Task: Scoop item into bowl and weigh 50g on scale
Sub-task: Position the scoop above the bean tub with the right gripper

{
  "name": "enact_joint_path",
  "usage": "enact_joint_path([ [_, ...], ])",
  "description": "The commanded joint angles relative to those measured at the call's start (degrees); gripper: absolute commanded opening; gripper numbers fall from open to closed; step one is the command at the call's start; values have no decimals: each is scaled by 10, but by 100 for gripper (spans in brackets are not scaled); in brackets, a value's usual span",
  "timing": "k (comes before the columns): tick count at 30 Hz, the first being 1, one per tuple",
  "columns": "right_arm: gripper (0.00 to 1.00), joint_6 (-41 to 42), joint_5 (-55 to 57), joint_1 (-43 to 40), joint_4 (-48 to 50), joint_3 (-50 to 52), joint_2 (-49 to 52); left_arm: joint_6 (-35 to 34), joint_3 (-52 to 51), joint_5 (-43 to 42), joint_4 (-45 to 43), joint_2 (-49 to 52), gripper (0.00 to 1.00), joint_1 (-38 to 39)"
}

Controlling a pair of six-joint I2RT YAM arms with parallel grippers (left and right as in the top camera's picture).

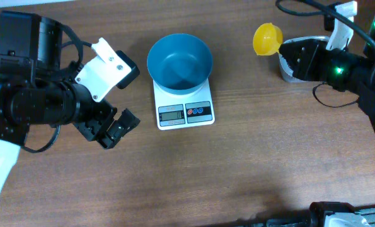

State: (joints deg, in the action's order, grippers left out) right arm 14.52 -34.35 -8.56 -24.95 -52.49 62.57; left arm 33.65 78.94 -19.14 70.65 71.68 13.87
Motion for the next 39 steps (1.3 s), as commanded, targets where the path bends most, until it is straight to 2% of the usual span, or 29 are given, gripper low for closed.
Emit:
enact_joint_path([
  [1,4,-15,5,-2,-1,-3,-3,11,-4,-10,0,-2,99,1],
  [4,4,-74,59,-2,-39,-3,-3,11,-4,-10,0,-2,99,1],
  [5,4,-77,90,-2,-45,-3,-4,11,-4,-10,0,-2,99,1],
  [9,4,-83,94,-2,-57,-3,-8,11,-4,-10,0,-2,99,1],
  [16,4,26,78,-2,-57,-3,-7,11,-4,-10,0,-2,99,1],
  [19,4,27,114,-3,-58,-3,-7,11,-4,-10,0,-2,99,1],
  [21,4,22,134,-32,-59,-3,-8,11,-4,-10,0,-2,99,1],
  [22,4,7,137,-44,-64,-3,-12,11,-4,-10,0,-2,99,1],
  [25,4,-128,199,-116,-84,-32,-33,11,-4,-10,0,-2,99,1],
  [28,4,-251,264,-118,-110,-41,6,11,-4,-10,0,-2,99,1],
  [32,4,-292,267,-117,-118,-87,96,11,-4,-10,0,-2,99,1],
  [36,4,-358,293,-117,-173,-214,234,11,-4,-10,0,-2,99,1],
  [39,4,-365,335,-116,-182,-218,271,11,-4,-10,0,-2,99,1],
])
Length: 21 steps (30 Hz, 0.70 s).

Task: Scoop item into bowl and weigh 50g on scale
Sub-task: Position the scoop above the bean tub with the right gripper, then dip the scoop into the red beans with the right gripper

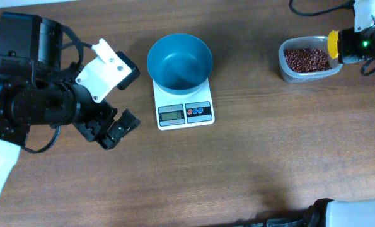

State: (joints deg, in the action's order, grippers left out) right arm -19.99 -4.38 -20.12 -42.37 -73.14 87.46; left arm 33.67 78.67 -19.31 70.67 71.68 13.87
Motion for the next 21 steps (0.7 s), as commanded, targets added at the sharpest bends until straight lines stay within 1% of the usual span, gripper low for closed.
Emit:
enact_joint_path([
  [1,4,-27,36,2,-7,-12,29,11,-1,-9,0,-2,99,1],
  [3,4,-38,41,27,-3,-12,46,11,-1,-9,0,-2,99,1],
  [4,4,-38,63,39,-3,-12,58,11,-1,-9,0,-2,99,1],
  [8,4,-38,108,60,13,-12,104,11,-1,-9,0,-2,99,1],
  [11,4,-38,133,67,44,-19,106,11,-1,-9,0,-2,99,1],
  [14,4,-38,135,70,42,-38,106,11,-1,-9,0,-2,99,1],
  [21,4,-47,153,70,34,-31,108,11,-1,-9,1,-2,99,1],
])
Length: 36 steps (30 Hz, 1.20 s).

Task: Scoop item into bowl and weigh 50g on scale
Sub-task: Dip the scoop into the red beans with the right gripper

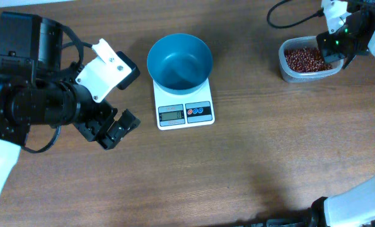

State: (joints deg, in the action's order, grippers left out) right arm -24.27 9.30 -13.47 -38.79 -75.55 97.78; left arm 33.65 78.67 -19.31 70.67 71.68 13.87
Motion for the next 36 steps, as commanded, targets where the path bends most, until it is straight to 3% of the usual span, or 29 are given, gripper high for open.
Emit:
enact_joint_path([
  [1,4,-3,12,3,-3,-5,8,11,-1,-9,1,-2,99,1],
  [7,4,36,-24,3,-2,-5,52,11,-1,-9,1,-2,99,1],
  [9,4,48,-109,3,-12,-5,52,11,-1,-9,1,-2,99,1],
  [18,4,234,-196,2,-36,-5,52,11,-1,-9,1,-2,99,1],
  [21,4,295,-242,-31,-48,-5,52,11,-1,-9,1,-2,99,1],
  [27,4,338,-373,-103,-68,-4,97,11,-1,-9,1,-2,99,1],
  [36,4,385,-381,-149,-105,-4,127,11,-1,-9,1,-2,99,1],
])
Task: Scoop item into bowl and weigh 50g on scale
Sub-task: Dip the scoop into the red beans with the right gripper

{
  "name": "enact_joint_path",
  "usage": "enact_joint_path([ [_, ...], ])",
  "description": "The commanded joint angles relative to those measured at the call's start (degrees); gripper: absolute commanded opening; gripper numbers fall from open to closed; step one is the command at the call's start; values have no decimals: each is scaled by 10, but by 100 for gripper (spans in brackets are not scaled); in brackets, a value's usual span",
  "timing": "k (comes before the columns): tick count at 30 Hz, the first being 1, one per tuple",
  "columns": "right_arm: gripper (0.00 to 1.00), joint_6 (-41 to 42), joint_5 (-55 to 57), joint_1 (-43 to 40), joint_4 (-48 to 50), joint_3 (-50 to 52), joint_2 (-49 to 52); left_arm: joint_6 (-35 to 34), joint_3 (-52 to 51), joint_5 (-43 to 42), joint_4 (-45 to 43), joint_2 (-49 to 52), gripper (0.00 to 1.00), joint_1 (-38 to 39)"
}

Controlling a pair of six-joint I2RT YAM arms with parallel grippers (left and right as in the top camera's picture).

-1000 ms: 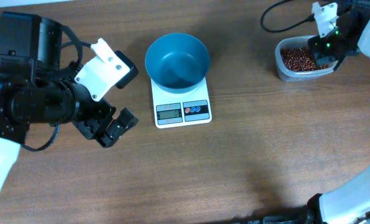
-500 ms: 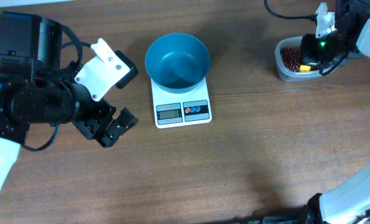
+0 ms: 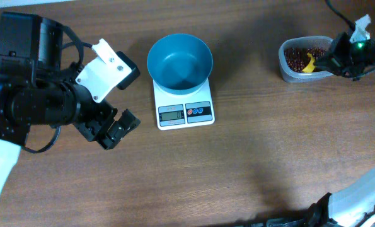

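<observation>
A blue bowl (image 3: pixel 179 61) stands on the white kitchen scale (image 3: pixel 184 108) at the middle back of the table; nothing shows inside the bowl. At the back right a clear tub of red beans (image 3: pixel 299 59) holds the yellow scoop (image 3: pixel 309 63), whose tip lies in the beans. My right gripper (image 3: pixel 331 58) is at the tub's right end, shut on the scoop's handle. My left gripper (image 3: pixel 116 128) rests open on the table, left of the scale, with nothing between its fingers.
The bulky left arm and its white wrist housing (image 3: pixel 104 70) fill the table's left side, close to the bowl. A dark cable (image 3: pixel 338 14) loops above the right arm. Bare wooden table (image 3: pixel 250 164) lies in front of the scale.
The right gripper was over the tub's back right corner with the scoop hidden. Now it is lower at the tub's right end and the yellow scoop lies in the beans. The left arm has not moved.
At first my right gripper held the yellow scoop up, left of the tub, with the arm covering the tub. Then it was at the tub's right rim, then over its back right corner. Now the scoop is in the beans. Bowl, scale and left arm stayed put.
</observation>
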State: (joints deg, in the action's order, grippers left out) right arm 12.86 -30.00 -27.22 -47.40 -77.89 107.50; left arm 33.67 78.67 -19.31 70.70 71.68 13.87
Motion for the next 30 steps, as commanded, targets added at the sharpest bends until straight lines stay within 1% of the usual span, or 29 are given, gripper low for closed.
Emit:
enact_joint_path([
  [1,4,14,11,-13,-18,20,31,11,-1,-9,0,-2,99,1],
  [5,4,14,11,-17,-30,20,35,11,-1,-9,1,-2,99,1],
  [11,4,9,8,-22,-19,19,34,11,-1,-9,0,-2,99,1],
  [12,4,9,1,-26,-19,19,34,11,-1,-9,0,-2,99,1],
  [14,4,-31,-56,-43,-19,19,34,11,-1,-9,0,-2,99,1],
  [16,4,-33,-87,-57,-21,19,34,11,-1,-9,0,-2,99,1],
  [19,4,-39,-104,-93,-33,19,34,11,-1,-9,0,-2,99,1],
  [21,4,-61,-153,-112,-32,19,34,11,-1,-9,0,-2,99,1],
  [30,4,-67,-162,-122,-33,19,28,11,-1,-9,0,-2,99,1],
])
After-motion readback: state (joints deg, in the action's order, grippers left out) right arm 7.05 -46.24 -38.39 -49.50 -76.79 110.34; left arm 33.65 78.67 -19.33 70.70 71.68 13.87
